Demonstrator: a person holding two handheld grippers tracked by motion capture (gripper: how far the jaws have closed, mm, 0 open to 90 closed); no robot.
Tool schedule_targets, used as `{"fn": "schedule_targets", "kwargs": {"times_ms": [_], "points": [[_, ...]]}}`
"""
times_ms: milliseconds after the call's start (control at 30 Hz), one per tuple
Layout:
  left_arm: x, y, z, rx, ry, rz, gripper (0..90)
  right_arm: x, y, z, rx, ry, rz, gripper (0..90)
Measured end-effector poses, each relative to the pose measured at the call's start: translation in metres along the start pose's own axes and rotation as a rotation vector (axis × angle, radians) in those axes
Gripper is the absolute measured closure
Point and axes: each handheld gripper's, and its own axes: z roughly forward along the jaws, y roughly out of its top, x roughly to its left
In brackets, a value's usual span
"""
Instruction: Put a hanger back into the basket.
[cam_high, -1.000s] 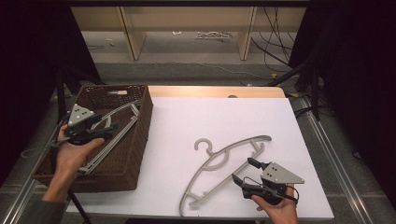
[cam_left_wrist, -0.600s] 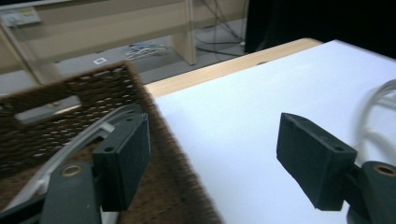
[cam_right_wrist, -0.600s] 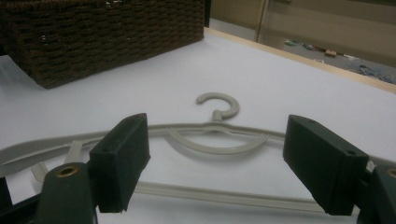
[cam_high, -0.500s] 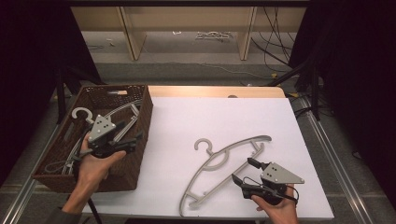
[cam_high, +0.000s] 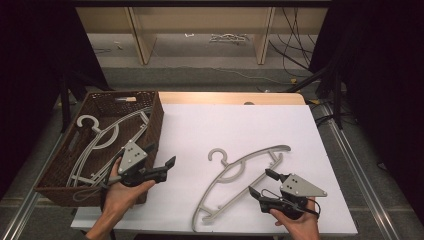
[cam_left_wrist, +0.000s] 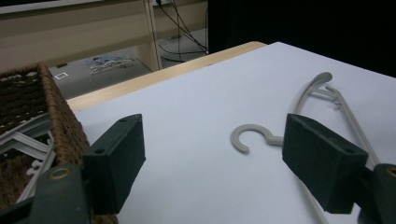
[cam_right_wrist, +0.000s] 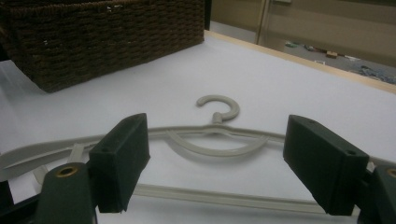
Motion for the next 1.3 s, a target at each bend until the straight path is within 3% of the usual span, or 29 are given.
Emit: {"fn": "schedule_targets", "kwargs": {"times_ms": [133, 300, 433, 467, 500, 600, 700, 833, 1100, 1200, 1300], "points": [[-0.007, -0.006, -0.003, -0.033, 0.011, 0.009, 20.3, 0.0, 0.0, -0.001, 0.011, -0.003, -0.002, 23.5], [-0.016, -0.018, -0.003, -0.03, -0.021, 0.006, 20.3, 0.001, 0.001, -0.002, 0.012, -0.003, -0.008, 23.6], [-0.023, -0.024, 0.0, -0.001, -0.04, 0.018, 20.3, 0.001, 0.001, -0.002, 0.015, -0.003, -0.008, 23.6], [-0.025, -0.024, 0.001, 0.004, -0.043, 0.017, 20.2, 0.001, 0.001, -0.001, -0.012, -0.011, -0.022, 23.6], [-0.025, -0.024, 0.002, 0.009, -0.046, 0.016, 19.8, 0.002, 0.001, -0.001, -0.005, 0.004, -0.003, 23.6], [-0.026, -0.024, 0.007, 0.038, -0.052, 0.006, 18.8, 0.001, 0.001, -0.002, 0.013, -0.002, -0.006, 23.6], [-0.028, -0.026, 0.016, 0.072, -0.056, -0.003, 18.5, 0.001, 0.001, -0.002, 0.015, -0.001, -0.007, 23.5], [-0.031, -0.028, 0.027, 0.094, -0.068, 0.014, 19.2, 0.002, 0.001, 0.0, 0.014, 0.004, -0.011, 23.5], [-0.042, -0.03, 0.051, 0.16, -0.123, 0.028, 19.0, 0.004, 0.002, 0.002, 0.017, 0.004, -0.034, 23.5], [-0.045, -0.027, 0.064, 0.187, -0.136, 0.063, 19.6, 0.004, 0.002, 0.002, 0.022, 0.004, -0.021, 23.6], [-0.049, -0.025, 0.08, 0.215, -0.144, 0.068, 21.7, 0.003, 0.002, 0.002, 0.016, -0.001, -0.035, 23.6]]}}
